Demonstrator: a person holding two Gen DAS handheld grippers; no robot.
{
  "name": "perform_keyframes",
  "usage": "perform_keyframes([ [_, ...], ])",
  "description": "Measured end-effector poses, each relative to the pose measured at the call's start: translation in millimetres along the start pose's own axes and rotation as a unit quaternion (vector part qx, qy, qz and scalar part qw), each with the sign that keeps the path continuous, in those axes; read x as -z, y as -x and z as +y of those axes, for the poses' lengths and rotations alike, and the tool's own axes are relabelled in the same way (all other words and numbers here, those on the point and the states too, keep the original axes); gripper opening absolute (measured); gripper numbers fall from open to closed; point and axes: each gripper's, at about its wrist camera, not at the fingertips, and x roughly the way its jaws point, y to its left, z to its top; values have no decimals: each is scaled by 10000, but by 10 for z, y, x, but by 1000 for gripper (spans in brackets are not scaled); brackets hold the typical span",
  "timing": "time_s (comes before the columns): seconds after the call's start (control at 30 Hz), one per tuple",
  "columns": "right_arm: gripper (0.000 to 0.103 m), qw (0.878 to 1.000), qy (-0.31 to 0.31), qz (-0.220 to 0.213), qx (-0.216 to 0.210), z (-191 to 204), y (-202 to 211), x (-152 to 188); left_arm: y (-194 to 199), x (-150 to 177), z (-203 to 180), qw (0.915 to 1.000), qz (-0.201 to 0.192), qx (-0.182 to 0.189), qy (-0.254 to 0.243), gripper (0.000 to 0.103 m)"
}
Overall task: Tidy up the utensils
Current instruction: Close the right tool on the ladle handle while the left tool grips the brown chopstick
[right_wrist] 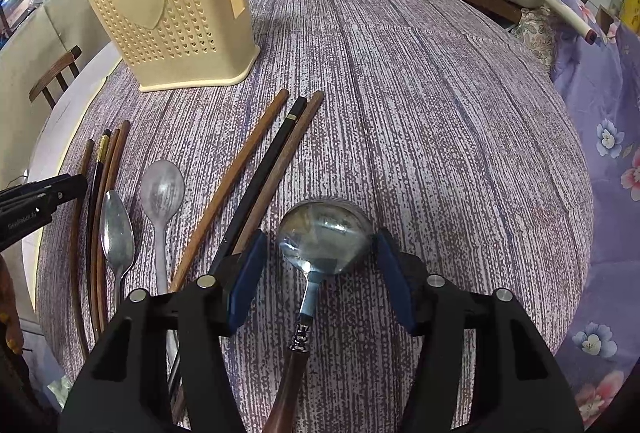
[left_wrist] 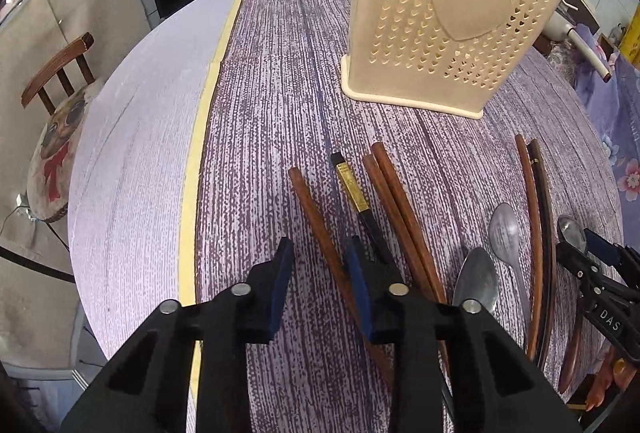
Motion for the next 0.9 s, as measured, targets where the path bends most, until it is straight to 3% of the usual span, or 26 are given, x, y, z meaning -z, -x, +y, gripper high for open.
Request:
perform_keyframes([
  [0.27,48,10000,19,5,51,6,-17,-31,-43,-100,-12,10000,50,-40,-31,13],
  [0.63,48,9995,-174,-66,-255,-68,-8,-55,-79,-156,1,10000,-38,6,78,11],
  [0.9,48,9957,-266,-723,-514,-122,317,-79,158,-274,42,9985,-499,132,160,8],
])
